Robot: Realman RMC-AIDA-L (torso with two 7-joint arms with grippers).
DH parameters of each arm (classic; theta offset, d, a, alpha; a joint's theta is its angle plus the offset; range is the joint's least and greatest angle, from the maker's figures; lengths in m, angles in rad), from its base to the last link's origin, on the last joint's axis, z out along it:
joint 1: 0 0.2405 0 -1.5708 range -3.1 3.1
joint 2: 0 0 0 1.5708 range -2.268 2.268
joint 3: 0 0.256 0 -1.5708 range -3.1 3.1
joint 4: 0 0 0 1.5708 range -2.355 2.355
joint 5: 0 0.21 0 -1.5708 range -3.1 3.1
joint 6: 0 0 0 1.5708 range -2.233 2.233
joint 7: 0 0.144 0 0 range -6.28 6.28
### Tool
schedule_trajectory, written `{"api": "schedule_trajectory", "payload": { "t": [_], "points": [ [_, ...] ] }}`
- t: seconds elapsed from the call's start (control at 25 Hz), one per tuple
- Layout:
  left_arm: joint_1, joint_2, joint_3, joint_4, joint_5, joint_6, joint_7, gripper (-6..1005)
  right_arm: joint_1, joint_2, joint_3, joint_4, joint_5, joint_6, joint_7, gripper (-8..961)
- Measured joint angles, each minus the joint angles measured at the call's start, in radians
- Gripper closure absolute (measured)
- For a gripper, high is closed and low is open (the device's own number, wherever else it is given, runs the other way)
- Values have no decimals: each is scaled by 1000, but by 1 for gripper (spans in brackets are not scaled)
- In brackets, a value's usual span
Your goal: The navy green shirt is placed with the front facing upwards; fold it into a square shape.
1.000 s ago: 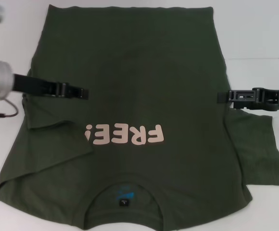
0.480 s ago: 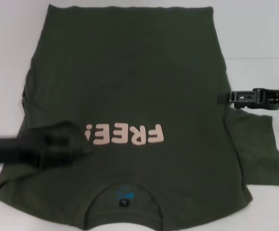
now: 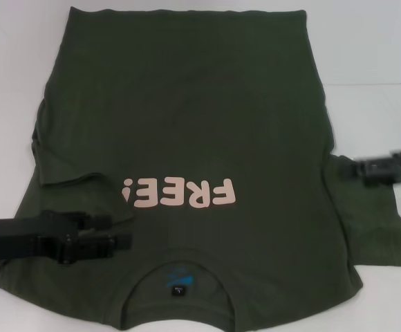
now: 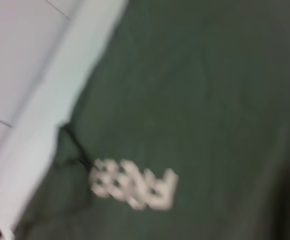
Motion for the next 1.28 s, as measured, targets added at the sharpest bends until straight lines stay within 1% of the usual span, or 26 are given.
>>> {"api": "schedule_trajectory", "payload": {
  "t": [0.12, 0.24, 0.36, 0.44, 0.72, 1.28],
  "points": [
    [-10, -1, 0, -23, -1, -15, -16, 293, -10, -31, 8, 0, -81, -39, 45, 13],
    [-21, 0, -1, -47, -2, -37, -25, 293, -37, -50, 20, -5, -91, -63, 65, 13],
    [-27, 0, -1, -57, -2, -45, -26, 293, -62, -59, 29, -5, -93, -69, 77, 12],
    [-29, 0, -1, -57, -2, -48, -26, 293, -75, -60, 31, -5, -95, -63, 84, 12],
    [-31, -1, -1, -59, -13, -54, -28, 293, -94, -43, 33, 8, -107, -10, 112, 13],
    [-33, -3, -1, -67, -22, -56, -30, 293, -90, -5, 25, 9, -133, 65, 114, 12]
  ]
}}
